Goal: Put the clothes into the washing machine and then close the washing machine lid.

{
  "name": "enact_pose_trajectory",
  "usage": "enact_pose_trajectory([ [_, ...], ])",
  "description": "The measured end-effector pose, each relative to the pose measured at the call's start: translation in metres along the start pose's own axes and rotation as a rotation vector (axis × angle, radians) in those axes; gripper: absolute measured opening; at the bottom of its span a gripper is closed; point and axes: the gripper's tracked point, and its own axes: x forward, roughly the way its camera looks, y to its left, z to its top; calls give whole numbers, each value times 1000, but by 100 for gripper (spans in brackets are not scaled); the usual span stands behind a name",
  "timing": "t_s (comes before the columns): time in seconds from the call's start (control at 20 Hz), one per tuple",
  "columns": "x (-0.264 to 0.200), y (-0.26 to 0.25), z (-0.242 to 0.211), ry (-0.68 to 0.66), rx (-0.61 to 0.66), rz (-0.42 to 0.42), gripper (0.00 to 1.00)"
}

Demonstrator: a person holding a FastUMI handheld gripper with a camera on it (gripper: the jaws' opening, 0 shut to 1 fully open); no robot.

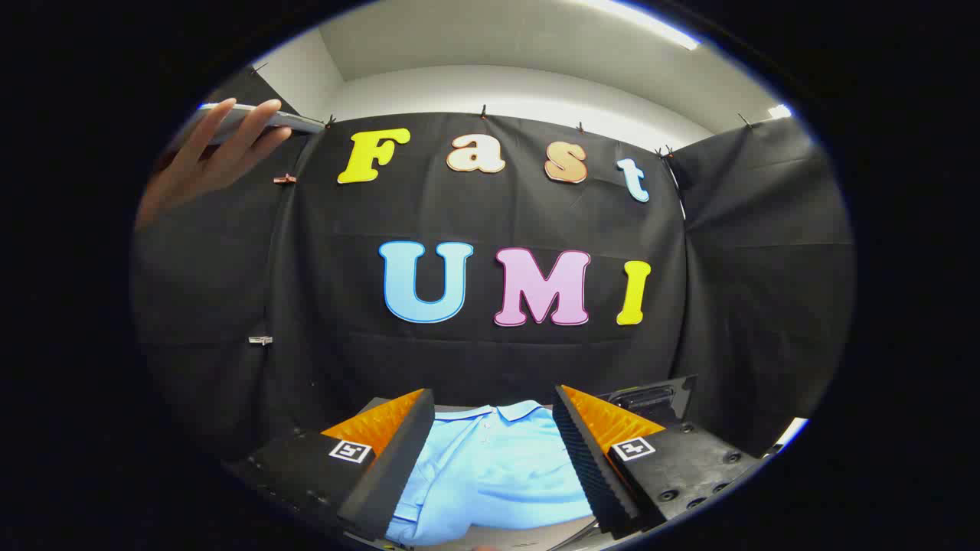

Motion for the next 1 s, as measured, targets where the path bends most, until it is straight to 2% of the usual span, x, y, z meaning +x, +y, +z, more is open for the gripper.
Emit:
enact_pose_trajectory([
  [1.0, -14, -14, 0, 7, -18, -34, 97],
])
